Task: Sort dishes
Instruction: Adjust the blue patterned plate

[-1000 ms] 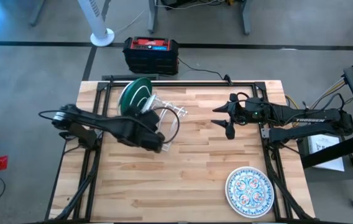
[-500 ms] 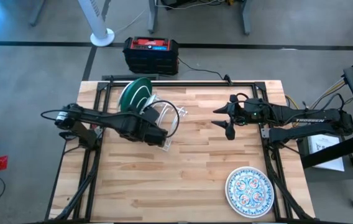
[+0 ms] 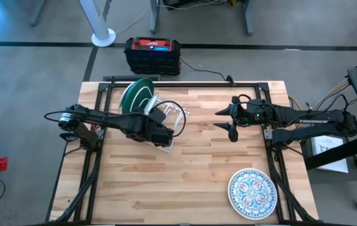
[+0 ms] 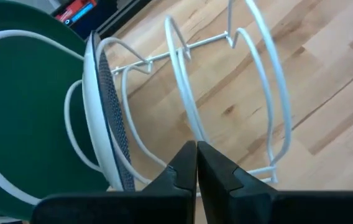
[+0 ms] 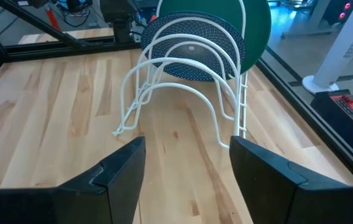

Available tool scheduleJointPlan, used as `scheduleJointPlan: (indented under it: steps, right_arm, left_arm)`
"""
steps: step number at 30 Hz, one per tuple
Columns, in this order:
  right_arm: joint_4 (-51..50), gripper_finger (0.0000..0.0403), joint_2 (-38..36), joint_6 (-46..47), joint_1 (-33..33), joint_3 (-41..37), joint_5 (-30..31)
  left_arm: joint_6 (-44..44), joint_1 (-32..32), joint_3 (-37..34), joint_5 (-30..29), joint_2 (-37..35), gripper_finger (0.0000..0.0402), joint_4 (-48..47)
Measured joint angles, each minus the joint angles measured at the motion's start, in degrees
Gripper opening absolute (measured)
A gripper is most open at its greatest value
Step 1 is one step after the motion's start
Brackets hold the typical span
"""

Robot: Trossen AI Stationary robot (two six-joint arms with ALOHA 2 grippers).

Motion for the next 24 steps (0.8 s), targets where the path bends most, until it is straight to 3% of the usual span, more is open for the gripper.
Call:
scheduleJointPlan:
  steps: [16, 24]
  right_arm:
    - [0.02, 0.0221, 0.0, 0.31, 0.0, 0.0, 0.0]
    - [0.02, 0.0222, 0.0, 0.28, 0.0, 0.0, 0.02]
  left_arm:
    - [-0.11, 4.43, -3.08, -3.98, 0.03, 0.0, 0.38]
    - [1.6, 6.22, -3.39, -3.03, 0.03, 0.0, -0.44]
